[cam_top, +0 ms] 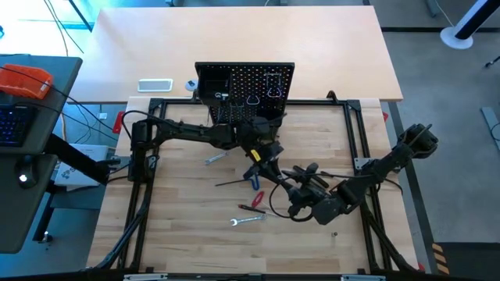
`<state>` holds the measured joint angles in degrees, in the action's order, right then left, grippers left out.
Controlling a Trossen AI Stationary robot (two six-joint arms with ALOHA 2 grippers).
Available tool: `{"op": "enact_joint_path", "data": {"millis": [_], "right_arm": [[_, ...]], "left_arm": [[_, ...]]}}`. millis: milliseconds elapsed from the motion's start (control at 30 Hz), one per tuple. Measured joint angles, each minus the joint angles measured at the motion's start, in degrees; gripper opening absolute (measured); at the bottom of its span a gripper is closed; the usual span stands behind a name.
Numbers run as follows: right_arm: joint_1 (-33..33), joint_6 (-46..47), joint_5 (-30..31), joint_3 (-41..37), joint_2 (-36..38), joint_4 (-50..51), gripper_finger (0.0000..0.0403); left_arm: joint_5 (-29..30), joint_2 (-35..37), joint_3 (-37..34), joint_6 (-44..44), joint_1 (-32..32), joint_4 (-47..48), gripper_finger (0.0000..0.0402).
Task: Hang tools onto peg board
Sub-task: Put the socket into the top black bin on the pegboard
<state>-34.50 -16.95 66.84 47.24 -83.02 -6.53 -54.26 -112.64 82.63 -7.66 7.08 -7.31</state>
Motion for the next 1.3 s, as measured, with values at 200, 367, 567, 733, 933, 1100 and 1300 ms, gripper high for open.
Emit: {"op": "enact_joint_path", "data": {"millis": [200,367,567,733,933,1100,1300], "right_arm": [[0.55,-0.10,-4.15,-0.04,0.00,-0.94,0.0152],[0.55,-2.61,-4.69,-0.05,0.00,-1.94,0.0152],[0.50,-5.41,-4.50,-0.09,0.00,-3.48,0.0157],[0.52,-5.55,-5.19,-0.09,0.00,-3.97,0.0181],[0.67,-5.87,-8.84,-0.09,0.09,-4.89,0.0185],[1.08,-7.65,-10.86,-0.09,0.11,-5.53,0.0185],[2.43,-7.70,-14.66,-0.09,0.12,-5.75,0.0174]], "left_arm": [[-1.00,0.00,-0.07,-0.11,-0.16,0.57,0.0049],[-1.13,0.00,-0.07,-0.08,-0.33,0.74,0.0049],[-1.15,0.00,-0.07,0.00,-0.40,0.96,0.0049],[-1.14,0.00,-0.07,0.27,-0.49,1.62,0.0049],[-0.84,0.00,-0.10,0.28,-0.60,2.21,0.0049],[-0.72,0.00,-0.11,0.29,-0.88,2.25,0.0049],[-0.72,0.00,-0.15,0.26,-0.88,2.28,0.0049]]}}
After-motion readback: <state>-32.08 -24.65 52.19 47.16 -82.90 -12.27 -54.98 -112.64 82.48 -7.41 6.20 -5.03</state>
